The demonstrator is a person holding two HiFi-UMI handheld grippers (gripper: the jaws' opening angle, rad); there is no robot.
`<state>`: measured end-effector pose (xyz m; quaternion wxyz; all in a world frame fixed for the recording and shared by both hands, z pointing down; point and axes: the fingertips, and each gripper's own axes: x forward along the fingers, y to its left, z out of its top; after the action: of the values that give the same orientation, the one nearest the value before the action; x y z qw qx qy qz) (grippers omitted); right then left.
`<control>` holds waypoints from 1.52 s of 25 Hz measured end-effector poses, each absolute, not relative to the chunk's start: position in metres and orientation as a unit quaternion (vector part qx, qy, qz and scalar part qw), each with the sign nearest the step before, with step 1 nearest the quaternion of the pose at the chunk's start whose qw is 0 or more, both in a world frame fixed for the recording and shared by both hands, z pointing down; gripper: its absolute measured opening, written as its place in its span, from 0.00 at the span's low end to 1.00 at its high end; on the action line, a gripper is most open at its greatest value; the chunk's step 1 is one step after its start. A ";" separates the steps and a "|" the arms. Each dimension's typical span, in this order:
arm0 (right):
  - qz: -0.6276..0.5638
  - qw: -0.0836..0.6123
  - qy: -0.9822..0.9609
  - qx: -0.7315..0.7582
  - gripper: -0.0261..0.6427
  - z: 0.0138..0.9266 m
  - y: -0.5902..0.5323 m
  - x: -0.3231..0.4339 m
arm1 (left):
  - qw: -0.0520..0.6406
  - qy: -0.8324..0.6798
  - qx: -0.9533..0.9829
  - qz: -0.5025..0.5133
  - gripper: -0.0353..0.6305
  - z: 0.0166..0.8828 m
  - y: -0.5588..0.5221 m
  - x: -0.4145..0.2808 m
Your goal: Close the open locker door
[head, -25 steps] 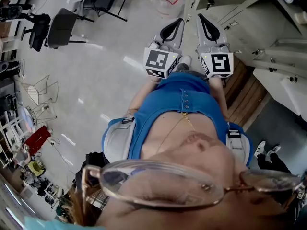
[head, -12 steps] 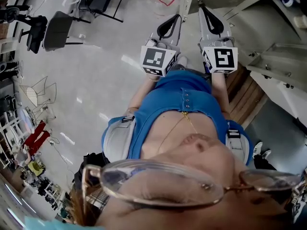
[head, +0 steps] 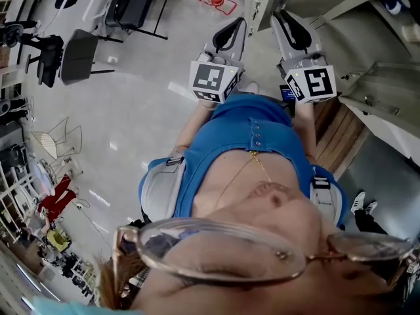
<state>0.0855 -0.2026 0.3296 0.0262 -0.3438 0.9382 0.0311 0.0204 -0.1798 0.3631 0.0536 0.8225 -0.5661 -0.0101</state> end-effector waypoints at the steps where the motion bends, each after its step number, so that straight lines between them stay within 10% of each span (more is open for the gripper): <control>1: 0.033 0.027 0.939 -0.341 0.14 0.330 -0.208 0.081 | 0.055 -0.564 0.824 -0.010 0.05 0.367 -0.188 0.014; 38: 0.004 0.006 0.934 -0.356 0.09 0.324 -0.346 -0.015 | 0.084 -0.534 0.841 -0.012 0.05 0.384 -0.311 -0.080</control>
<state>-0.0152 -0.3458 0.3242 0.0058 -0.3563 0.9343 0.0043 -0.0804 -0.3107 0.3840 0.0844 0.8410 -0.5343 -0.0120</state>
